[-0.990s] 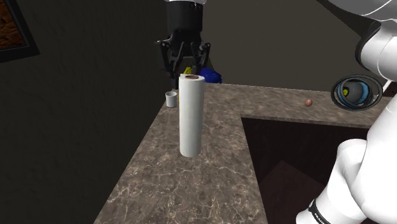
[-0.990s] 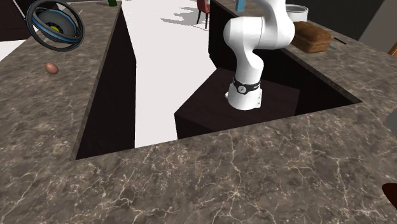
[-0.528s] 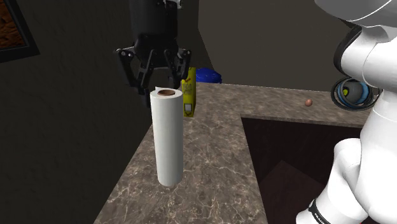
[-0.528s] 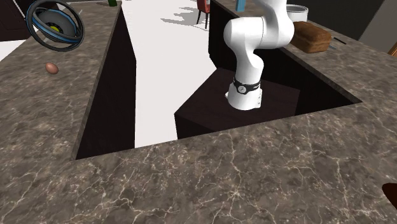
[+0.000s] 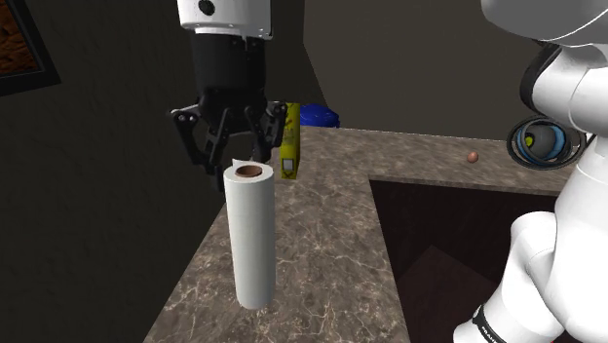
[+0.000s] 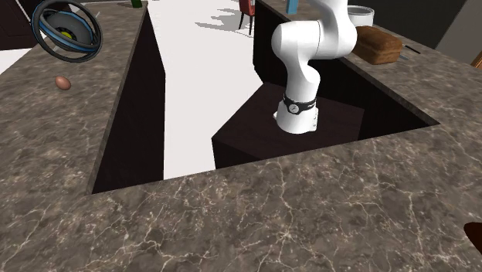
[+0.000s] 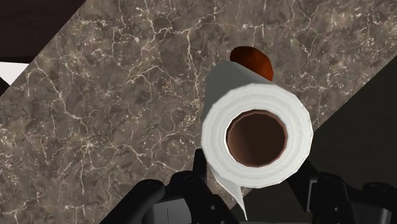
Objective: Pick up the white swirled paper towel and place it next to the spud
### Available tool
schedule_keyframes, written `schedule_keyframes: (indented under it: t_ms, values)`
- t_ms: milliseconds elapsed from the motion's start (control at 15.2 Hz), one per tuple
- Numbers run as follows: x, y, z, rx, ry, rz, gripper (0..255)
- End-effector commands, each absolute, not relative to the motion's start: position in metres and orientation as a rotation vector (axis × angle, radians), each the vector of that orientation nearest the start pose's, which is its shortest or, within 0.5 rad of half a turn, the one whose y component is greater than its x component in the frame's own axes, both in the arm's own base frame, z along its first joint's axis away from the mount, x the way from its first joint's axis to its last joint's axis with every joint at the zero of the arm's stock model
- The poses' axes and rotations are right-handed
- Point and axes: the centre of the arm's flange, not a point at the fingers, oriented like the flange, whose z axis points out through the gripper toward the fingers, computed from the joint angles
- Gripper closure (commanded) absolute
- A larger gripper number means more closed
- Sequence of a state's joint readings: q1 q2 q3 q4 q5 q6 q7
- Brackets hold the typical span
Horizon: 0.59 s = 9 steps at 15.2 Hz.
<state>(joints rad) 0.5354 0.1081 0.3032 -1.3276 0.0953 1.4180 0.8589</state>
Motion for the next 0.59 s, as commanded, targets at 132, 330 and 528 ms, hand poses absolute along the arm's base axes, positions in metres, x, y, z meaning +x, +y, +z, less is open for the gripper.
schedule_keyframes:
  t_ms: [132, 330, 528]
  values:
    - [0.381, 0.423, 0.646, -3.063, 0.012, 0.158, 255]
    - [0.381, 0.423, 0.630, -3.063, 0.012, 0.158, 255]
    - [0.381, 0.423, 0.614, -3.063, 0.012, 0.158, 255]
